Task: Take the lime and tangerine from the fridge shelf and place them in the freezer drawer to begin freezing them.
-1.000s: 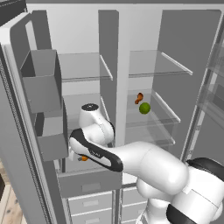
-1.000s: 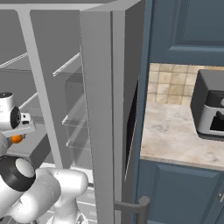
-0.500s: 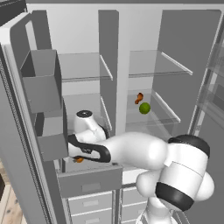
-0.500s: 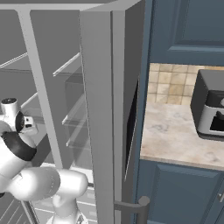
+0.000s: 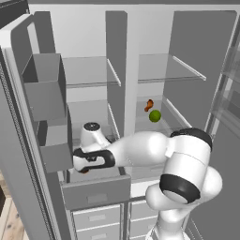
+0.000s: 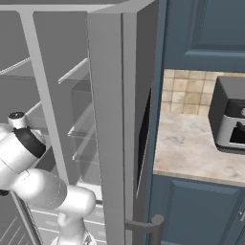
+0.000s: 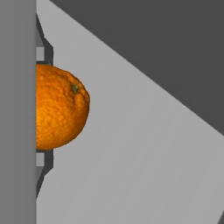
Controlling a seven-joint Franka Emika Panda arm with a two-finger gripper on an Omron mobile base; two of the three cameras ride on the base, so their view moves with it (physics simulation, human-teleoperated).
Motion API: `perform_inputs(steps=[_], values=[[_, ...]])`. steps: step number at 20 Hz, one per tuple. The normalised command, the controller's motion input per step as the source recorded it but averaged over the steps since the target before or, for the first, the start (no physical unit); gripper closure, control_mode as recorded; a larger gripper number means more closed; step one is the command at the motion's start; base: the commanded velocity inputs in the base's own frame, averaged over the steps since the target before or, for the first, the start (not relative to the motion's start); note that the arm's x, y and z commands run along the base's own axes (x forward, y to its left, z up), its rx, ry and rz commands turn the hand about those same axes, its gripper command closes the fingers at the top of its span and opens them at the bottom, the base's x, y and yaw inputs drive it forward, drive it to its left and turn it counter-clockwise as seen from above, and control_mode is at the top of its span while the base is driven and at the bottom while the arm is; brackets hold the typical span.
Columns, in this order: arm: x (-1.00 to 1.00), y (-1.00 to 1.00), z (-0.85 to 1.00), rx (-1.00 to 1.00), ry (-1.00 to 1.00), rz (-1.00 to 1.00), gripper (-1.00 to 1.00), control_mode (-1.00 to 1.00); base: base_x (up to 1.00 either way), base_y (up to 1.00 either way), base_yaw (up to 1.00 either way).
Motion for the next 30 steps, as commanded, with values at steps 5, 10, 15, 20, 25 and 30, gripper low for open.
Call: perform_inputs(steps=[5,10,15,20,25,30], values=[[0.06,0.00,-0.06,0.00,0.01,0.00,-1.00,-1.00,0.00,0.00,0.00],[-0.24,-0.03,0.00,0.00,0.01,0.00,-1.00,-1.00,0.00,0.00,0.00],[-0.25,0.00,0.18,0.00,-0.01,-0.04,-1.00,-1.00,0.00,0.00,0.00],[-0.54,0.00,0.75,0.00,-0.09,-0.16,-1.00,-1.00,0.00,0.00,0.00],[-0.78,-0.08,0.98,0.00,-0.15,-0.17,-1.00,-1.00,0.00,0.00,0.00],[-0.94,-0.56,0.83,0.01,-0.10,-0.19,-1.00,-1.00,0.00,0.00,0.00]])
